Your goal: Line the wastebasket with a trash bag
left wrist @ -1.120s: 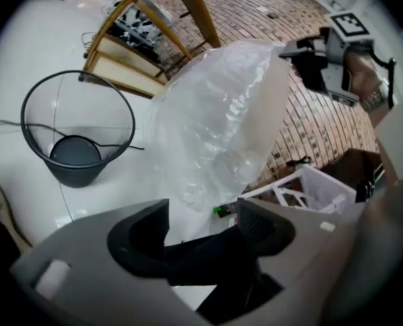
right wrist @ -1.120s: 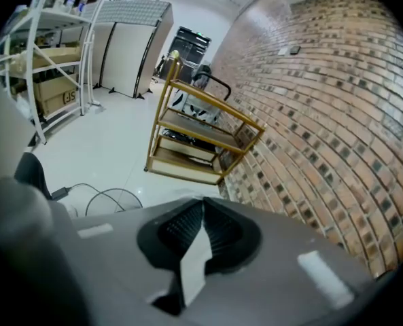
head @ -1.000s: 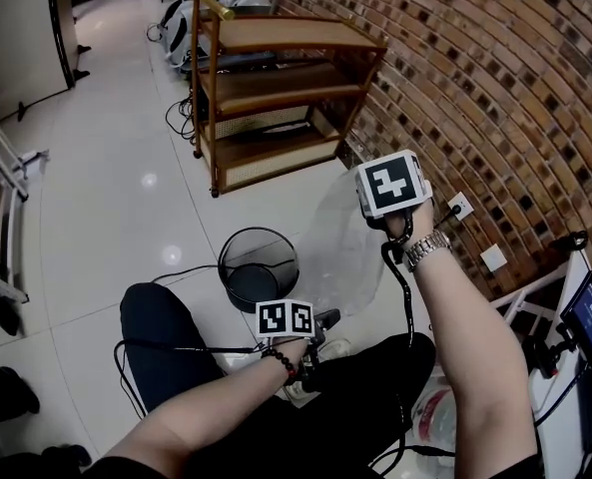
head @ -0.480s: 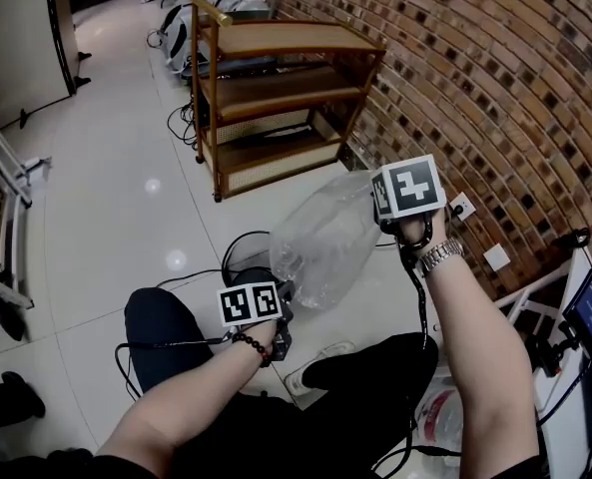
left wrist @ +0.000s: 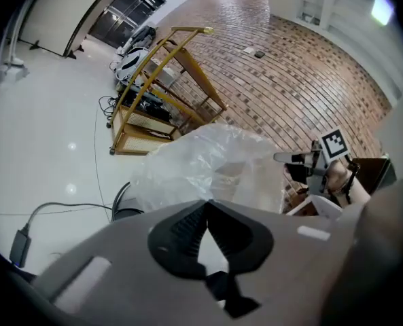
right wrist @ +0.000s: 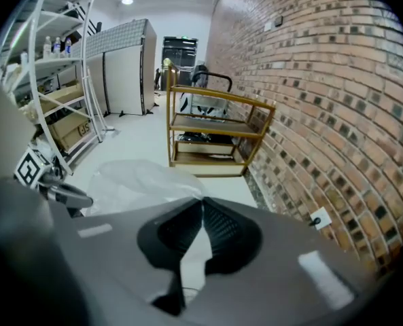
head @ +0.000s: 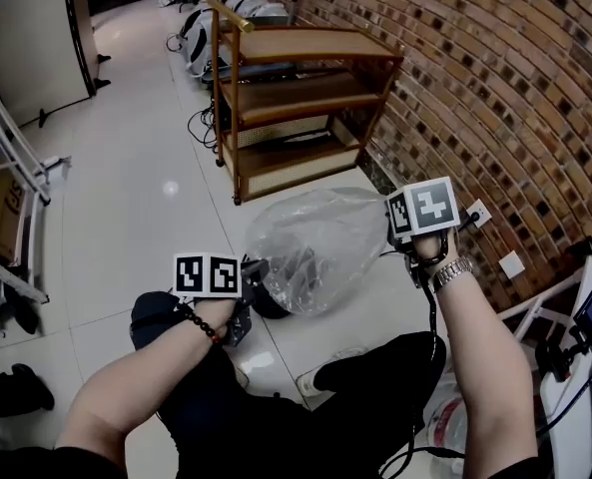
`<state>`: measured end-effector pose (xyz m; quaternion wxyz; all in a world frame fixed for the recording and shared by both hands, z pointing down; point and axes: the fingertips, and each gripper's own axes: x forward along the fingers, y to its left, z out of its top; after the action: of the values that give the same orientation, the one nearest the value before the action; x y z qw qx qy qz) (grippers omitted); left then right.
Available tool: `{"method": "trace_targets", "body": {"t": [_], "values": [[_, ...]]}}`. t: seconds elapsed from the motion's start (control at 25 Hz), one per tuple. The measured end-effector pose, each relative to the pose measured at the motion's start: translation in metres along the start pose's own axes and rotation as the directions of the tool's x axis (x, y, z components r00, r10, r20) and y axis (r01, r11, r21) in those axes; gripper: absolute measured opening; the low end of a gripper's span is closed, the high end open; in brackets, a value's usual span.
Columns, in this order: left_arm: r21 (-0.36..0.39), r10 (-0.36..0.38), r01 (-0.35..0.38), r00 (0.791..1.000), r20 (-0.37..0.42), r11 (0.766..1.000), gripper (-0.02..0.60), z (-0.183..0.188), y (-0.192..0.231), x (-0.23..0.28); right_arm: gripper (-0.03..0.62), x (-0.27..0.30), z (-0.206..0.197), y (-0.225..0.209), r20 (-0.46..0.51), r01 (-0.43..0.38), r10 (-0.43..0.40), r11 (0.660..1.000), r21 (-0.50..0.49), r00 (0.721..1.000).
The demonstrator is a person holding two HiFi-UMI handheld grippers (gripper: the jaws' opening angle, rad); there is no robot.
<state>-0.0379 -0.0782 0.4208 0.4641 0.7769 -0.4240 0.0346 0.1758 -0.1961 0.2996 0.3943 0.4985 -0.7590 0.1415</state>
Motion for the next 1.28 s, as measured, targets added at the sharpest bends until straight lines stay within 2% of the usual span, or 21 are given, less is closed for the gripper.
{"method": "trace_targets", "body": {"t": [0.08,0.2,0.56,0.84,1.28], "values": [[0.026,0.003,-0.003,1.0,-0.026,1.0,0.005,0.007,0.0,-0.014,0.003,0.011,-0.009,0.009,-0.013,-0.049,0.049,0.999,0.009,0.999],[0.051,0.018,-0.015,0.999,-0.048,0.999,0.005,0.016,0.003,-0.031,0.003,0.014,-0.018,0.023,-0.035,-0.076,0.076,0.997,0.014,0.996],[0.068,0.082,-0.073,0.986,-0.142,0.995,0.005,0.019,0.03,-0.052,0.003,0.046,-0.044,0.06,-0.086,-0.164,0.166,0.986,0.029,0.982],[0.051,0.137,-0.129,0.963,-0.231,0.99,0.005,-0.002,0.067,-0.037,0.003,0.075,-0.073,0.069,-0.133,-0.168,0.175,0.984,0.057,0.976],[0.074,0.21,-0.197,0.94,-0.268,0.978,0.005,-0.004,0.099,-0.008,0.003,0.116,-0.102,0.062,-0.147,-0.127,0.139,0.988,0.092,0.979]]}}
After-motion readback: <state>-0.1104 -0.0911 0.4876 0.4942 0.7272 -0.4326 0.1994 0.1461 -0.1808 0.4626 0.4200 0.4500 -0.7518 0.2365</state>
